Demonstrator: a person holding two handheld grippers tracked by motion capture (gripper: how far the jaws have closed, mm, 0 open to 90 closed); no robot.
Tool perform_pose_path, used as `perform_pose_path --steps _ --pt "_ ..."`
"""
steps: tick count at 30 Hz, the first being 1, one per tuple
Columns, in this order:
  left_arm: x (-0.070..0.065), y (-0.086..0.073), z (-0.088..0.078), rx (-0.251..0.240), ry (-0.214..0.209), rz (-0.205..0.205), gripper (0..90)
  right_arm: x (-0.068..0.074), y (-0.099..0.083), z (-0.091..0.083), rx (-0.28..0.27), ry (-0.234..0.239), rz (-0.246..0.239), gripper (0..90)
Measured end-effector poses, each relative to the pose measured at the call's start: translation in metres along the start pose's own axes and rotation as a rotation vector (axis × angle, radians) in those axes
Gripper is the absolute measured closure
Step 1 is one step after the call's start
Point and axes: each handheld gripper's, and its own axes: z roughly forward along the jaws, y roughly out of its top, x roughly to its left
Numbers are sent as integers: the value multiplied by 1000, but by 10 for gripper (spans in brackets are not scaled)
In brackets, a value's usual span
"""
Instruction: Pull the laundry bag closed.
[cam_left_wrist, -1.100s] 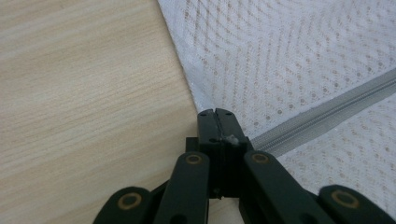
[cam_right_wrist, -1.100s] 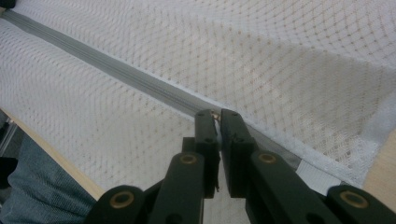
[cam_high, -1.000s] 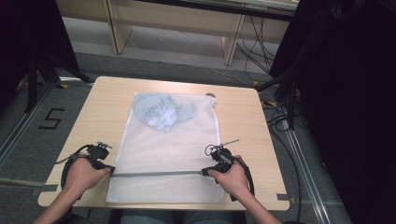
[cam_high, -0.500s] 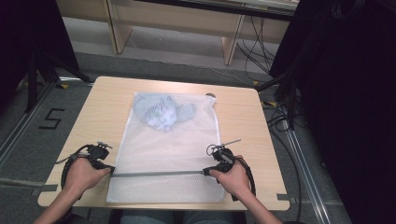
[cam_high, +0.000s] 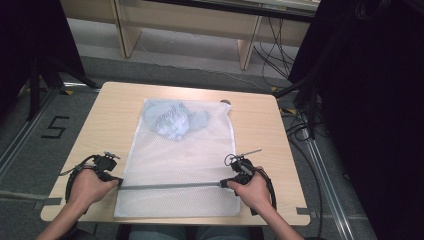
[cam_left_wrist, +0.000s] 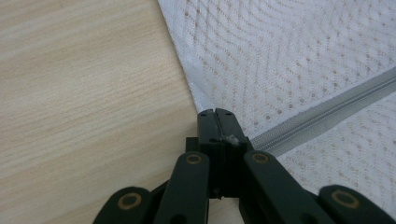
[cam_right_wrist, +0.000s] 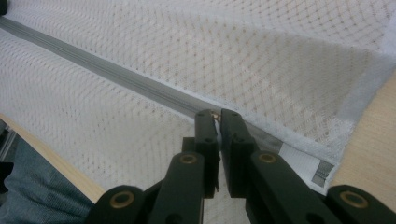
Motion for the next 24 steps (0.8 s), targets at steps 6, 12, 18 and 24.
perform_pose_path --steps 6,12,18,24 --pt "0 0 0 2 0 3 900 -1 -1 -1 -5 0 17 870" --pt "0 0 0 3 -1 4 900 -3 -2 -3 -11 -1 18 869" --pt "1 0 0 5 -2 6 900 -4 -2 -5 -3 7 36 870" --pt "0 0 0 4 -1 4 900 -9 -2 -7 -14 5 28 870"
